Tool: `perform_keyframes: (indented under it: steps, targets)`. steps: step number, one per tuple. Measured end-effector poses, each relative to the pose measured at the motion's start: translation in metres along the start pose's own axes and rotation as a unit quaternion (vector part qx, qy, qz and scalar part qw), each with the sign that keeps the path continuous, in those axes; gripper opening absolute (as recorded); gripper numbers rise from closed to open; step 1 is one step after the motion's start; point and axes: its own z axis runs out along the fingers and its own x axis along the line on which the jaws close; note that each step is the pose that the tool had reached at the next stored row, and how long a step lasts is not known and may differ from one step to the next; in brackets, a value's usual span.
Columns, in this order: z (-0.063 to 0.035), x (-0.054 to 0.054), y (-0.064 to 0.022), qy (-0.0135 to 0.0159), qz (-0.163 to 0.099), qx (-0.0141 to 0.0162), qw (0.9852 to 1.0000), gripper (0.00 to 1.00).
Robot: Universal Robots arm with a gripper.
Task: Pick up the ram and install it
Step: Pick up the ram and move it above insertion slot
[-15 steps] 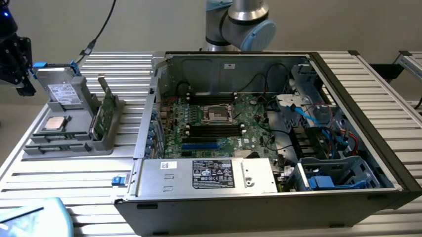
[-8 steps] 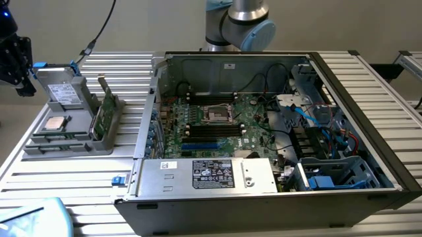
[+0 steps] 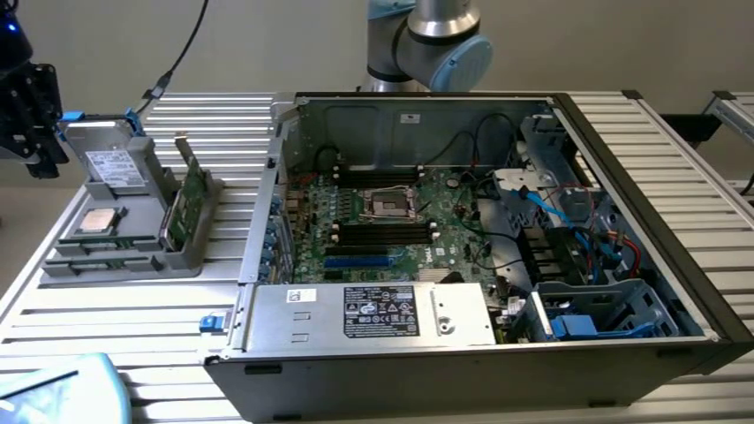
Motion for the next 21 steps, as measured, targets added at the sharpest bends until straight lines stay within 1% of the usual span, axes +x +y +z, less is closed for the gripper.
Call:
perform_keyframes:
  steps: [10,21]
  targets:
    - [0.0189,-0.001,0.0073,0.0004,-0.004,0.0003,1.0,0.31]
    - [0.0389,-0.001,0.0064,0.0015,-0.016,0.0008,0.9999,0.31]
